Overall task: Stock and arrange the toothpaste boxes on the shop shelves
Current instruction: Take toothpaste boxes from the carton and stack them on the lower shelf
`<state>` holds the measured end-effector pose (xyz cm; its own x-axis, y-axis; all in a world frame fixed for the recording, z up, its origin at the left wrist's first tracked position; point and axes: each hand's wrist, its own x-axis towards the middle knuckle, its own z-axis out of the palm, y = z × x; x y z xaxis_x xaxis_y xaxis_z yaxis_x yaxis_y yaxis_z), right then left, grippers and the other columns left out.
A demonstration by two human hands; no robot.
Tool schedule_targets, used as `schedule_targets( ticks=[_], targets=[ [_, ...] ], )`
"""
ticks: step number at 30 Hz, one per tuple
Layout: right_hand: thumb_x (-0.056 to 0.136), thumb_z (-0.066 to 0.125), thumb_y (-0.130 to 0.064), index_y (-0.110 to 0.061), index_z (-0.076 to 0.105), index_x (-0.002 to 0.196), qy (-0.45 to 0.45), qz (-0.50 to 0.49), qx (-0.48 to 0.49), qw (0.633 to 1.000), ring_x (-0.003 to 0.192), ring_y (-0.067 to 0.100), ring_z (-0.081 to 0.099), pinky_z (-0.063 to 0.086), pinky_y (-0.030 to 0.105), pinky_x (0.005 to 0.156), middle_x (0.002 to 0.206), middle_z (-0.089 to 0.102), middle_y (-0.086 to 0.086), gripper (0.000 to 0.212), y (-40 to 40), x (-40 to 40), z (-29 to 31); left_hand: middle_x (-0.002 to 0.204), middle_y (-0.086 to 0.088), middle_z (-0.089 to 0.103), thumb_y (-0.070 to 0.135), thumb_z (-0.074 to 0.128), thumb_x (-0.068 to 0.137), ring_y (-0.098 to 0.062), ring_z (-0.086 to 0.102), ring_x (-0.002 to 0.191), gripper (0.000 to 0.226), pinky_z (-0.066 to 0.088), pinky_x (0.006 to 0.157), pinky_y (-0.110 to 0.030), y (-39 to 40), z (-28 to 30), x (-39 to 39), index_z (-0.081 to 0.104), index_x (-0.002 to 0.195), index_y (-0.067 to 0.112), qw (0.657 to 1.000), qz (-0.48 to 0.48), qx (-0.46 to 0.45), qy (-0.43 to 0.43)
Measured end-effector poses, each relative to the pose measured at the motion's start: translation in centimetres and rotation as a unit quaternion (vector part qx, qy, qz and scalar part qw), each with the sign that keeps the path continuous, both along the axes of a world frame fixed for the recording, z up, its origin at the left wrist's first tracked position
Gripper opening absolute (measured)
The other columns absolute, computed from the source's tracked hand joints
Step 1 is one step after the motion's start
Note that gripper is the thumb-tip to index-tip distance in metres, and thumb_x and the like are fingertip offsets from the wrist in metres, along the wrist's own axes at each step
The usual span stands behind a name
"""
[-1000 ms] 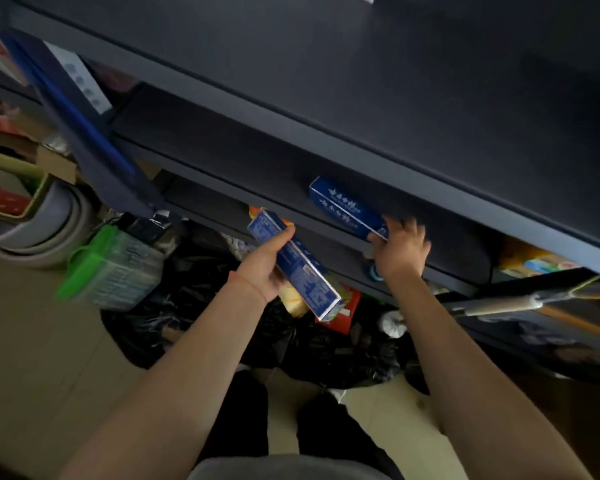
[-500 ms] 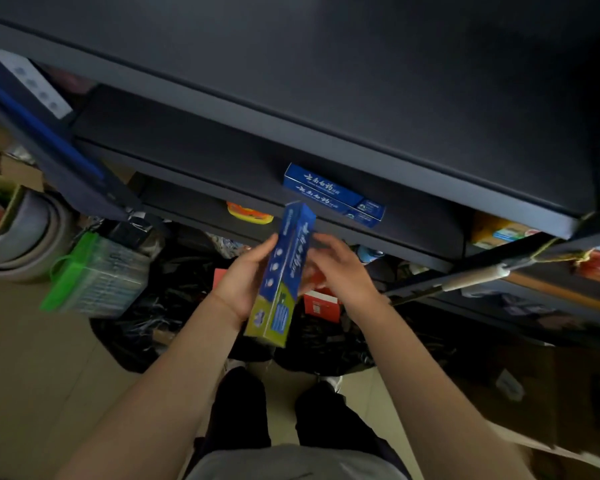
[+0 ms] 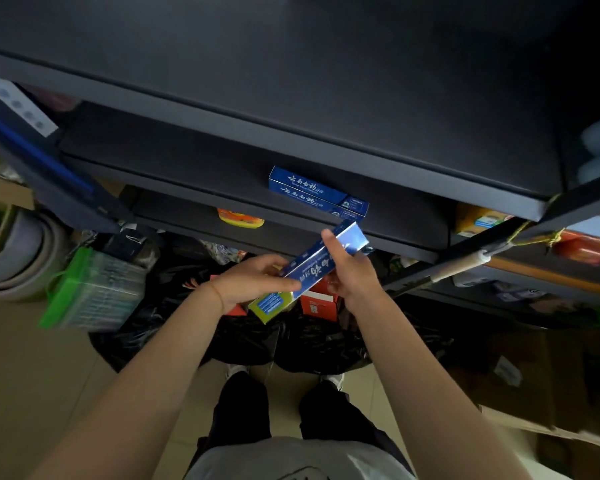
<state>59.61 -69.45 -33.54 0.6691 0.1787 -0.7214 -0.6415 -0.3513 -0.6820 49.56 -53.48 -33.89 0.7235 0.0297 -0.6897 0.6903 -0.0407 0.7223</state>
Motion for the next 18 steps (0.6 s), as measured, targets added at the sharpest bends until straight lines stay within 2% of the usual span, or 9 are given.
schedule_targets(
  ticks=[2, 5, 8, 10, 12, 14, 15, 16, 18],
  targets=[
    [0.077, 0.070, -0.063, -0.020, 0.066, 0.099, -0.043, 0.040, 0.012, 0.998, 0.088, 0.016, 0.070, 0.056, 0.034, 0.081, 0.098, 0.074, -0.001, 0.048, 0.1, -0.1, 0.3, 0.109, -0.004, 0.071, 0.042, 0.085, 0.062, -0.021, 0.070, 0.100, 0.052, 0.055, 0.091, -0.037, -0.6, -0.4, 0.4, 0.066, 0.108, 0.028, 0.999, 0.033, 0.002, -0.028],
    [0.087, 0.071, -0.043, -0.016, 0.066, 0.112, -0.072, 0.121, 0.053, 0.989, 0.098, 0.017, 0.070, 0.056, 0.033, 0.088, 0.107, 0.073, 0.000, 0.038, 0.6, -0.5, 0.8, 0.109, -0.005, 0.072, 0.014, 0.077, 0.083, -0.019, 0.069, 0.103, 0.032, 0.055, 0.090, -0.033, -1.7, -1.3, 1.2, 0.064, 0.112, 0.020, 0.982, 0.153, -0.084, -0.065],
    [0.089, 0.070, -0.029, -0.016, 0.063, 0.121, -0.159, 0.196, -0.021, 0.967, 0.104, 0.015, 0.065, 0.052, 0.030, 0.090, 0.112, 0.068, -0.001, 0.035, 0.9, 0.0, 0.0, 0.115, -0.003, 0.069, 0.003, 0.071, 0.087, -0.017, 0.066, 0.107, 0.035, 0.053, 0.095, -0.033, -2.3, -2.3, 2.0, 0.061, 0.117, 0.019, 0.984, 0.158, -0.037, -0.070],
    [0.089, 0.068, -0.033, -0.023, 0.061, 0.123, -0.253, 0.271, -0.129, 0.920, 0.109, 0.021, 0.059, 0.047, 0.036, 0.093, 0.116, 0.063, 0.001, 0.036, 1.2, 0.7, -0.8, 0.116, -0.003, 0.065, 0.006, 0.070, 0.087, -0.020, 0.063, 0.108, 0.038, 0.053, 0.088, -0.030, -2.3, -2.4, 2.7, 0.058, 0.121, 0.016, 0.989, 0.136, 0.032, -0.052],
    [0.090, 0.065, -0.037, -0.027, 0.056, 0.131, -0.334, 0.344, -0.258, 0.839, 0.122, 0.025, 0.046, 0.037, 0.041, 0.103, 0.127, 0.053, 0.003, 0.042, 1.5, 1.4, -1.2, 0.109, -0.001, 0.061, 0.009, 0.068, 0.089, -0.016, 0.058, 0.099, 0.038, 0.048, 0.071, -0.022, -1.7, -2.1, 3.3, 0.054, 0.123, 0.014, 0.982, 0.170, 0.074, -0.042],
    [0.093, 0.062, -0.035, -0.026, 0.051, 0.135, -0.408, 0.370, -0.340, 0.762, 0.127, 0.027, 0.039, 0.030, 0.043, 0.104, 0.134, 0.047, 0.004, 0.045, 2.0, 2.0, -1.4, 0.099, 0.005, 0.057, 0.009, 0.064, 0.090, -0.016, 0.054, 0.095, 0.030, 0.043, 0.066, -0.020, -0.7, -1.9, 3.8, 0.051, 0.115, 0.020, 0.968, 0.221, 0.106, -0.046],
    [0.093, 0.061, -0.033, -0.025, 0.050, 0.136, -0.437, 0.371, -0.362, 0.735, 0.126, 0.028, 0.039, 0.030, 0.043, 0.103, 0.134, 0.046, 0.005, 0.045, 2.4, 2.4, -1.5, 0.102, 0.004, 0.057, 0.010, 0.063, 0.090, -0.018, 0.053, 0.097, 0.033, 0.043, 0.067, -0.023, -0.1, -1.9, 4.1, 0.050, 0.119, 0.021, 0.964, 0.229, 0.126, -0.048],
    [0.094, 0.061, -0.032, -0.023, 0.048, 0.136, -0.458, 0.372, -0.378, 0.713, 0.125, 0.029, 0.040, 0.030, 0.044, 0.103, 0.134, 0.046, 0.007, 0.045, 2.9, 2.9, -1.9, 0.113, 0.000, 0.057, 0.012, 0.064, 0.089, -0.020, 0.053, 0.102, 0.046, 0.044, 0.075, -0.025, 0.5, -2.1, 4.2, 0.047, 0.131, 0.020, 0.962, 0.220, 0.156, -0.048],
    [0.092, 0.062, -0.023, -0.020, 0.047, 0.138, -0.480, 0.378, -0.416, 0.674, 0.122, 0.032, 0.042, 0.032, 0.046, 0.102, 0.131, 0.047, 0.010, 0.048, 4.0, 3.9, -2.7, 0.145, -0.008, 0.044, 0.015, 0.066, 0.087, -0.024, 0.047, 0.127, 0.075, 0.044, 0.100, -0.036, 1.4, -2.5, 4.5, 0.028, 0.152, 0.018, 0.960, 0.171, 0.212, -0.063]
  ],
)
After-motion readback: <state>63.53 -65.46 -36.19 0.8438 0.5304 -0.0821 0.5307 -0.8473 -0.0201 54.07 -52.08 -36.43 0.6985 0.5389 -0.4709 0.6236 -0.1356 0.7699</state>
